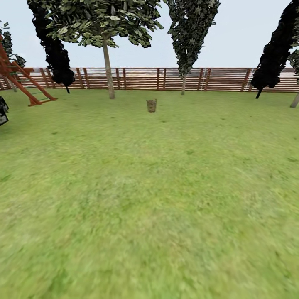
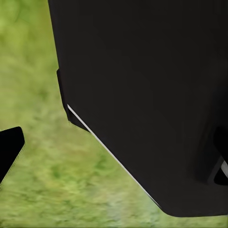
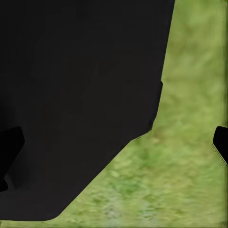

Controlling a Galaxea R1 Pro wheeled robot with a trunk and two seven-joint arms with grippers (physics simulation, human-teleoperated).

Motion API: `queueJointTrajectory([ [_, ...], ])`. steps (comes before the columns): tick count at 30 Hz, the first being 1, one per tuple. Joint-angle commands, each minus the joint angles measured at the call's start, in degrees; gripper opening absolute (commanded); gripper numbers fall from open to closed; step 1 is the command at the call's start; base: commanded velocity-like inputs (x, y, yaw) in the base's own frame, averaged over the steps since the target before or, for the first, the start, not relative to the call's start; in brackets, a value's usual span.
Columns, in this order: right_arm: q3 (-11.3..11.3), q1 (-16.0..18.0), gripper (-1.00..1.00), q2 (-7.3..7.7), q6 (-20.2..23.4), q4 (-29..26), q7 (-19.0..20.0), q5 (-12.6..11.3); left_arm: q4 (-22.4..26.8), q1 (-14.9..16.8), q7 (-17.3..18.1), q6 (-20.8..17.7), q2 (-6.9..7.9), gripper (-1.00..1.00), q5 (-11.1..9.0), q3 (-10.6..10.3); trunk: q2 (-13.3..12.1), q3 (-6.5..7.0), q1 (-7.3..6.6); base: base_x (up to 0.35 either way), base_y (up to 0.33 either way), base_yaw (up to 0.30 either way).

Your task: Take the three Easter eggs out of the wicker basket on the lawn in the garden, then place them on the lawn next to a single tree (choose any tree) so that all three eggs are next to the same tree and none are left in the basket.

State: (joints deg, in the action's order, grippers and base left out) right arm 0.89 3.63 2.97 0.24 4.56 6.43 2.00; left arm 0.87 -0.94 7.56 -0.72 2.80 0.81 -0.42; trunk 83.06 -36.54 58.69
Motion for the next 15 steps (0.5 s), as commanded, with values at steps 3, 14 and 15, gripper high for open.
queueJointTrajectory([
  [3,0.08,0.07,1.0,0.01,0.03,0.1,0.16,0.2,0.09,-0.03,0.17,-0.08,0.02,1.0,0.07,-0.02,0.02,-0.03,0.04,0.344,0.0,0.0],
  [14,0.08,0.07,1.0,0.01,0.03,0.1,0.16,0.11,0.08,-0.03,0.17,-0.06,-0.04,1.0,0.16,-0.15,0.02,-0.03,0.04,0.344,0.0,0.0],
  [15,0.08,0.07,1.0,0.01,0.03,0.1,0.16,0.08,0.08,-0.03,0.17,-0.06,-0.05,1.0,0.19,-0.17,0.02,-0.03,0.04,0.344,0.0,0.0],
])
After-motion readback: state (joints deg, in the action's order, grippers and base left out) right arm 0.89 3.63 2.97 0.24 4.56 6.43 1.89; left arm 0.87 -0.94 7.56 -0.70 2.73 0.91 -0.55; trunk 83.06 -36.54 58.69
